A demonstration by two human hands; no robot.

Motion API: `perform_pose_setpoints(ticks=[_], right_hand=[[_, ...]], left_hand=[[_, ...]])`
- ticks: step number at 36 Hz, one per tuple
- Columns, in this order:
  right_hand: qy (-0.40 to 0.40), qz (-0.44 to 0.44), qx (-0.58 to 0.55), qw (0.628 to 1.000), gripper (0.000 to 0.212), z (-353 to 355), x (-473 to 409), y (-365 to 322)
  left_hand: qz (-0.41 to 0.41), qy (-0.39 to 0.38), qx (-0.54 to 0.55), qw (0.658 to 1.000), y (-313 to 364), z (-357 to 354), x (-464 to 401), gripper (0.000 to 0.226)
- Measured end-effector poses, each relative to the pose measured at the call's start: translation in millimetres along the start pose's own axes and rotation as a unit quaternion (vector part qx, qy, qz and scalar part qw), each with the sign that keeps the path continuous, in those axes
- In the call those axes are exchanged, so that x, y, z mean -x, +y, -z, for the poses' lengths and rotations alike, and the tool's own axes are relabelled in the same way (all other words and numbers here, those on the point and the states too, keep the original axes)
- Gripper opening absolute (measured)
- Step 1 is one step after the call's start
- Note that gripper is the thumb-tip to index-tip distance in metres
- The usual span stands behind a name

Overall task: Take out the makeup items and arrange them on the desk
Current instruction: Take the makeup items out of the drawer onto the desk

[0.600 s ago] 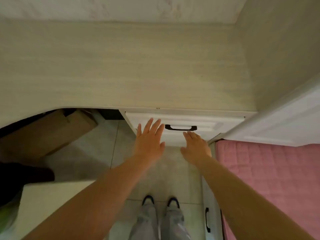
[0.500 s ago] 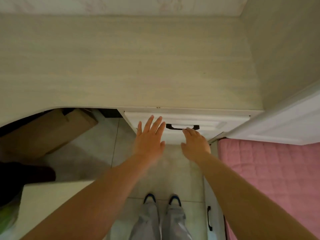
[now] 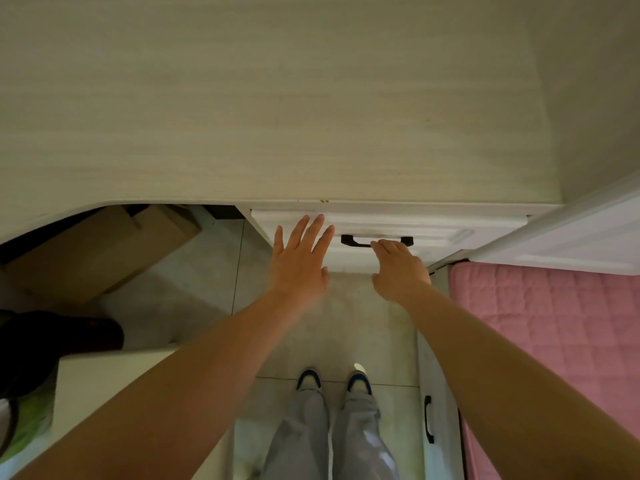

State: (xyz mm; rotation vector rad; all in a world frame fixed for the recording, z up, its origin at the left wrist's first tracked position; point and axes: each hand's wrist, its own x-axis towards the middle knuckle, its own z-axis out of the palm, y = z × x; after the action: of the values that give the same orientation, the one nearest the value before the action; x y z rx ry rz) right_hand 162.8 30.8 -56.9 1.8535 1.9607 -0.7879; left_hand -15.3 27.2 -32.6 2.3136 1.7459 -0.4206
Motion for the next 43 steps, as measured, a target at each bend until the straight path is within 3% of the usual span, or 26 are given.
perform_pose_setpoints(ticks=[30,38,43], right_hand=[[0.006,-0.022,-0.034,0.999,0.073,-21.0,22.0,-6.4],[0.013,-0.022,-0.035,0.999,0.075,-30.5,34.5,-8.1],[0.063,-0.019,-0.069,0.995,0.059,-30.1,47.4,-8.0]], left_hand=[[0.023,0.03,0.032,0.999,-1.6,-6.8,3.5,0.075],[0.023,0.059,0.054,0.997,0.4,1.6,11.9,0.061],[0.03,0.067,0.063,0.995,3.5,12.9,8.5,0.051]])
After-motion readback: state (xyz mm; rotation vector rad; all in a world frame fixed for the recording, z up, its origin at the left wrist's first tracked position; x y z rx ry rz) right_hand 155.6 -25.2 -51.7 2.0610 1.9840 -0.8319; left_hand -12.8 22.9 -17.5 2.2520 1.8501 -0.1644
